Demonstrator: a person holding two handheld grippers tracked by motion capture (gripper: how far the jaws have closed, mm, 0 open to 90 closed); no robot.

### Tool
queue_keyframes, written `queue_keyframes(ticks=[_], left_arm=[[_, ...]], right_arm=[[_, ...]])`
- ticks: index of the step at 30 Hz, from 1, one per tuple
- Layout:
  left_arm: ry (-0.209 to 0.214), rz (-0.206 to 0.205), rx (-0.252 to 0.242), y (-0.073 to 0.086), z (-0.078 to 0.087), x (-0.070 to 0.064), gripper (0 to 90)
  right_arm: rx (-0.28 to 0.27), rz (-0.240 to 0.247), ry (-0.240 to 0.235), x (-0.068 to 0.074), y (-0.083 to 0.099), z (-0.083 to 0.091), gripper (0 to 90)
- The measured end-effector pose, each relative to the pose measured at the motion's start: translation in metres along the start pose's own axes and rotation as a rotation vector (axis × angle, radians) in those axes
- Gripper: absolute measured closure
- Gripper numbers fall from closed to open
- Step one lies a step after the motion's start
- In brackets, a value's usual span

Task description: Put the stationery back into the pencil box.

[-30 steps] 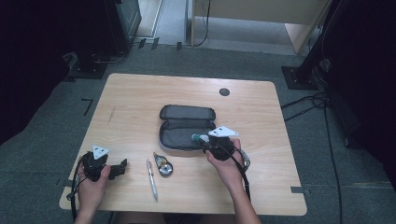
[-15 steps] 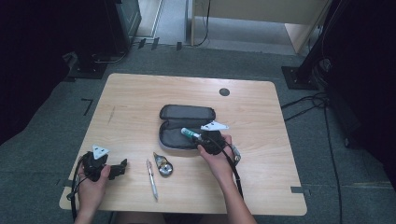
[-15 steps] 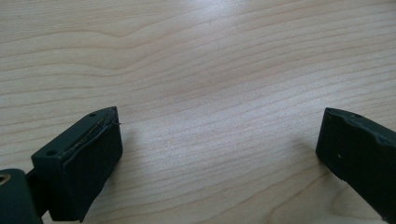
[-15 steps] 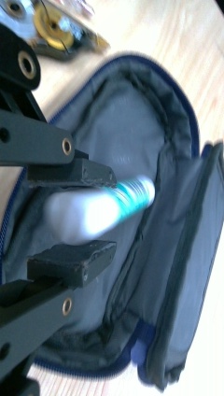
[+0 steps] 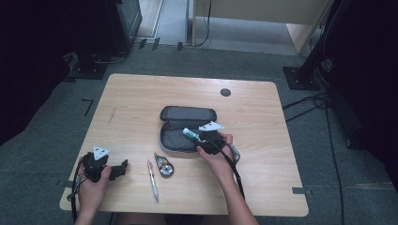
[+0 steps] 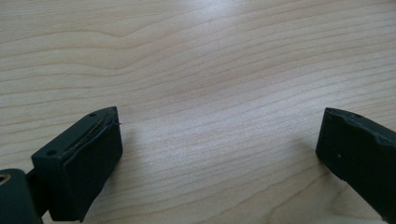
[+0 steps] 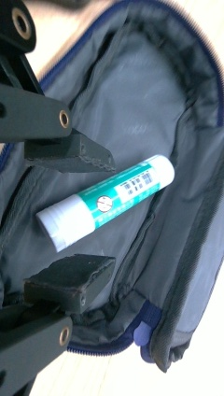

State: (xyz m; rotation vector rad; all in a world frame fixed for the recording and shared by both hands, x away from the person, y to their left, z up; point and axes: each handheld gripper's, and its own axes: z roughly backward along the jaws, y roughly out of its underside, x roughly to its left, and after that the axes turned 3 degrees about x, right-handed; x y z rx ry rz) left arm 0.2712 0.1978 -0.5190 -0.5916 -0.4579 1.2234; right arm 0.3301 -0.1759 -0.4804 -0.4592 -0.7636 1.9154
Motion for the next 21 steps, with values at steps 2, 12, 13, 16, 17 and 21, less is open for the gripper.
queue_keyframes(ticks=[2, 12, 13, 16, 17, 21], left_arm=[[0.000, 0.004, -0.003, 0.000, 0.000, 0.000, 0.6], [0.000, 0.004, -0.003, 0.000, 0.000, 0.000, 0.6], [0.000, 0.003, -0.003, 0.000, 0.000, 0.000, 0.6], [0.000, 0.000, 0.000, 0.000, 0.000, 0.000, 0.6], [0.000, 0.003, -0.003, 0.000, 0.000, 0.000, 0.6], [0.000, 0.003, -0.003, 0.000, 0.000, 0.000, 0.6]], right_arm=[[0.006, 0.020, 0.033, 0.001, 0.000, -0.003, 46.9], [-0.033, 0.006, 0.166, -0.002, -0.001, -0.002, 42.4], [-0.028, 0.022, 0.151, -0.001, -0.001, -0.003, 42.5], [-0.011, 0.083, 0.202, 0.002, 0.000, -0.009, 42.9], [-0.010, 0.080, 0.224, 0.001, 0.000, -0.012, 43.2], [-0.025, 0.101, 0.295, -0.002, -0.003, -0.017, 44.7]])
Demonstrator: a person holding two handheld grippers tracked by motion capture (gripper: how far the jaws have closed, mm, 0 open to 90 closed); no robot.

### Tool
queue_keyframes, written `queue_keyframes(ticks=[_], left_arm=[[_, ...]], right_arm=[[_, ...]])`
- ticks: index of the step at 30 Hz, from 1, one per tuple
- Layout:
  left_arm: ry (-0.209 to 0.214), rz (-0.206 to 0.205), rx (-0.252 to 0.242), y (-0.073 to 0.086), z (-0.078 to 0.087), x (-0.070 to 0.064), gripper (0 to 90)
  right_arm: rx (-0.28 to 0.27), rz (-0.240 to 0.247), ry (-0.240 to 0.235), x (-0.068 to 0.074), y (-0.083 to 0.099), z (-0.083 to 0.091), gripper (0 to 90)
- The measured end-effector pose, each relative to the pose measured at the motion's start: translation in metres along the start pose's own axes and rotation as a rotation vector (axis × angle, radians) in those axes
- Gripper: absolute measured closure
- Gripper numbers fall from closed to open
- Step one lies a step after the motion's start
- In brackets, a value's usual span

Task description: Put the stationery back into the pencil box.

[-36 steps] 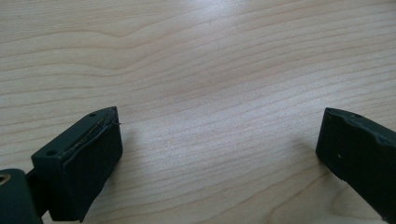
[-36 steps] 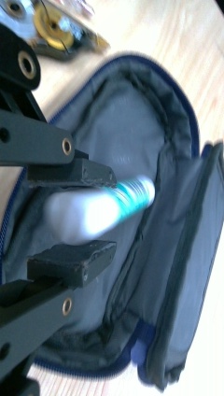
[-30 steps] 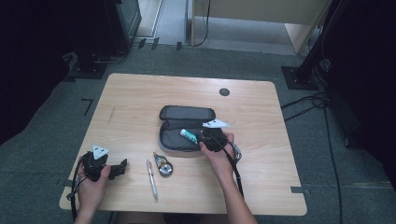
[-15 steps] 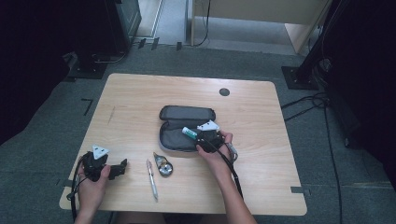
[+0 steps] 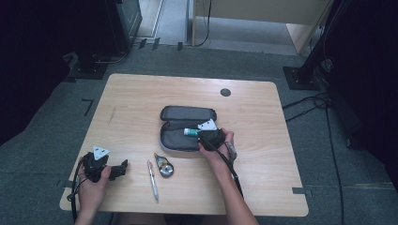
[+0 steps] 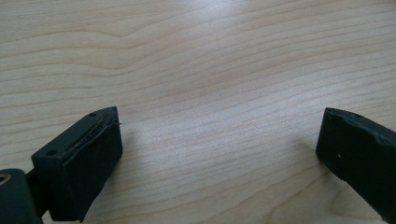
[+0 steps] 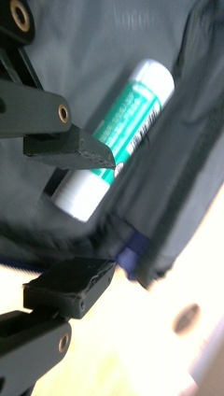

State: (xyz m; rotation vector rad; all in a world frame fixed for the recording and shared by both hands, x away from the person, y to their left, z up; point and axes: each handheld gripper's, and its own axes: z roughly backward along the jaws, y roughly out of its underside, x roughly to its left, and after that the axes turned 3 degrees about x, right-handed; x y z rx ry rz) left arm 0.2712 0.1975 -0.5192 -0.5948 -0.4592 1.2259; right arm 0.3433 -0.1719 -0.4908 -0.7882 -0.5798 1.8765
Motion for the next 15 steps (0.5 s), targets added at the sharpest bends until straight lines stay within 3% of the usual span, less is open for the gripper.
queue_keyframes(ticks=[2, 6, 9, 15], left_arm=[[0.000, 0.000, 0.000, 0.0000, 0.0000, 0.0000, 0.6], [0.000, 0.000, 0.000, 0.0000, 0.0000, 0.0000, 0.6], [0.000, 0.001, 0.000, 0.0000, 0.0000, 0.0000, 0.6], [0.000, 0.000, 0.000, 0.0000, 0.0000, 0.0000, 0.6]], right_arm=[[-0.030, 0.049, 0.026, 0.0001, -0.0015, -0.0019, 44.5], [-0.037, 0.039, -0.012, -0.0025, -0.0021, -0.0017, 44.6], [-0.035, 0.061, -0.034, -0.0002, -0.0022, -0.0027, 44.7], [-0.026, 0.085, -0.012, 0.0068, -0.0044, -0.0069, 44.6]])
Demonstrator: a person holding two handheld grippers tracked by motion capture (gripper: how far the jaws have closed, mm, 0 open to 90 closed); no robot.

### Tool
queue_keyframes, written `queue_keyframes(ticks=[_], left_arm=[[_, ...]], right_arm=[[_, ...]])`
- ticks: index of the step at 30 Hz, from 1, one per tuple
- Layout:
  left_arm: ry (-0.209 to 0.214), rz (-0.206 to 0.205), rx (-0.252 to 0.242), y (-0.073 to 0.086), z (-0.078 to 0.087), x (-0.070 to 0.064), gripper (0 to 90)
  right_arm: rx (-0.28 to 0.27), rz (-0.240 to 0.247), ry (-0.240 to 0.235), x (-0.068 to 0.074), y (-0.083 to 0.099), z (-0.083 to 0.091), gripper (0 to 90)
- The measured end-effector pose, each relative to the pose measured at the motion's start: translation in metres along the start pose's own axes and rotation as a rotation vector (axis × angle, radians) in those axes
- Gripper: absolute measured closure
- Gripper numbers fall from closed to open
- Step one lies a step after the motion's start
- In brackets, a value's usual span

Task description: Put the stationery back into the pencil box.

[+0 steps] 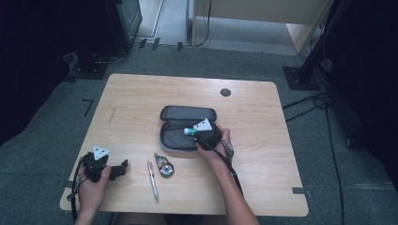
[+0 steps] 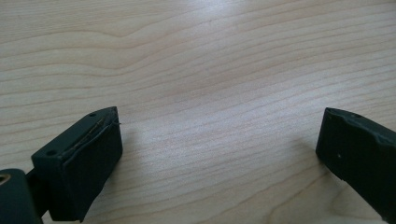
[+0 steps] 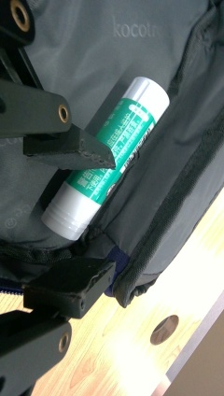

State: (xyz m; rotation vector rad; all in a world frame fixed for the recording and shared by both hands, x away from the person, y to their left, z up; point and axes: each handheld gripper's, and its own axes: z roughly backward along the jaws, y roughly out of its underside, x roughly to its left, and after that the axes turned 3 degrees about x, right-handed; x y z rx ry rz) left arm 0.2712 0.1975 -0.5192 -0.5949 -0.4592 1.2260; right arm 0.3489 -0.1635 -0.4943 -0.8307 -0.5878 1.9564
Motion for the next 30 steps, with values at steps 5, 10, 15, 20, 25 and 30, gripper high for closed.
queue_keyframes(ticks=[5, 10, 15, 20, 25, 30], left_arm=[[0.000, 0.000, 0.000, 0.000, 0.000, 0.000, 0.6], [0.000, 0.001, 0.000, 0.000, 0.000, 0.000, 0.6], [0.000, -0.002, 0.002, 0.000, 0.000, 0.000, 0.6], [0.000, 0.001, 0.000, 0.000, 0.000, 0.000, 0.6], [0.000, 0.001, 0.000, 0.000, 0.000, 0.000, 0.6], [0.000, 0.001, 0.000, 0.000, 0.000, 0.000, 0.6]], right_arm=[[-0.042, -0.062, -0.037, 0.002, -0.003, 0.012, 43.3], [-0.114, -0.107, -0.113, 0.011, -0.004, 0.037, 43.9], [-0.154, -0.128, -0.218, 0.028, 0.000, 0.058, 44.0], [-0.164, -0.127, -0.302, 0.049, 0.004, 0.069, 44.5], [-0.158, -0.115, -0.373, 0.073, 0.010, 0.072, 44.8], [-0.133, -0.104, -0.428, 0.093, 0.014, 0.069, 44.5]])
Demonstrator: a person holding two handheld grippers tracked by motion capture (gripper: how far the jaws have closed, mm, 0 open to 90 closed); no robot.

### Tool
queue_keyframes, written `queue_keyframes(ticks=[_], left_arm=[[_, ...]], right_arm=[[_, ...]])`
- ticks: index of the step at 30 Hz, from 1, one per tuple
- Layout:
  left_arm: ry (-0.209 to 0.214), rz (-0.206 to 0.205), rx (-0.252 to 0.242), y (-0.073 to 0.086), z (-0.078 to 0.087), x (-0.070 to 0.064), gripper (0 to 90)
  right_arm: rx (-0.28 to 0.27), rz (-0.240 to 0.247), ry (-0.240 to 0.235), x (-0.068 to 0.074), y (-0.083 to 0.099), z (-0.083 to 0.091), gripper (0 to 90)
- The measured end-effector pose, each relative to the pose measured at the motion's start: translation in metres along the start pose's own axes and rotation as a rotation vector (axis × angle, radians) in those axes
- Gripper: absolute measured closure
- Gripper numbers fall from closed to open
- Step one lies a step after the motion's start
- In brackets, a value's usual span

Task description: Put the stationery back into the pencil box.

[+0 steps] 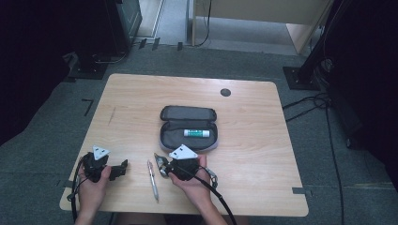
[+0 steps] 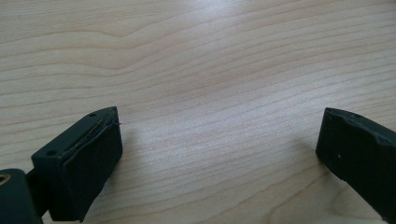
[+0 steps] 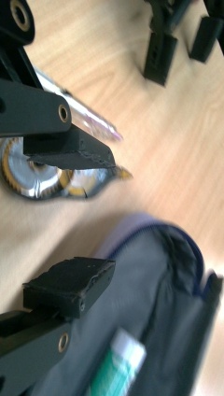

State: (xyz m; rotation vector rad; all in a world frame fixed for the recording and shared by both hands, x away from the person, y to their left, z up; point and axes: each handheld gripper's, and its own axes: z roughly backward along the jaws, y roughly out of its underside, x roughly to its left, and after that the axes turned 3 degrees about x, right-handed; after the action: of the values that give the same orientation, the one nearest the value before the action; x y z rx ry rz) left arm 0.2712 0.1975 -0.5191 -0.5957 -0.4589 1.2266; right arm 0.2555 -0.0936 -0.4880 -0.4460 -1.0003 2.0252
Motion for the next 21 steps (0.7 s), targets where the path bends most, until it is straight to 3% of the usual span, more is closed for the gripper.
queue_keyframes(ticks=[10, 16, 21], left_arm=[[0.000, 0.000, 0.000, 0.000, 0.000, 0.000, 0.6], [0.000, 0.000, 0.000, 0.000, 0.000, 0.000, 0.6], [0.000, 0.000, -0.001, 0.000, 0.000, 0.000, 0.6]], right_arm=[[0.064, -0.001, -0.057, 0.018, 0.010, -0.021, 38.8], [0.101, 0.002, -0.034, 0.020, 0.013, -0.028, 38.0], [0.113, 0.036, -0.023, 0.020, 0.017, -0.031, 40.9]])
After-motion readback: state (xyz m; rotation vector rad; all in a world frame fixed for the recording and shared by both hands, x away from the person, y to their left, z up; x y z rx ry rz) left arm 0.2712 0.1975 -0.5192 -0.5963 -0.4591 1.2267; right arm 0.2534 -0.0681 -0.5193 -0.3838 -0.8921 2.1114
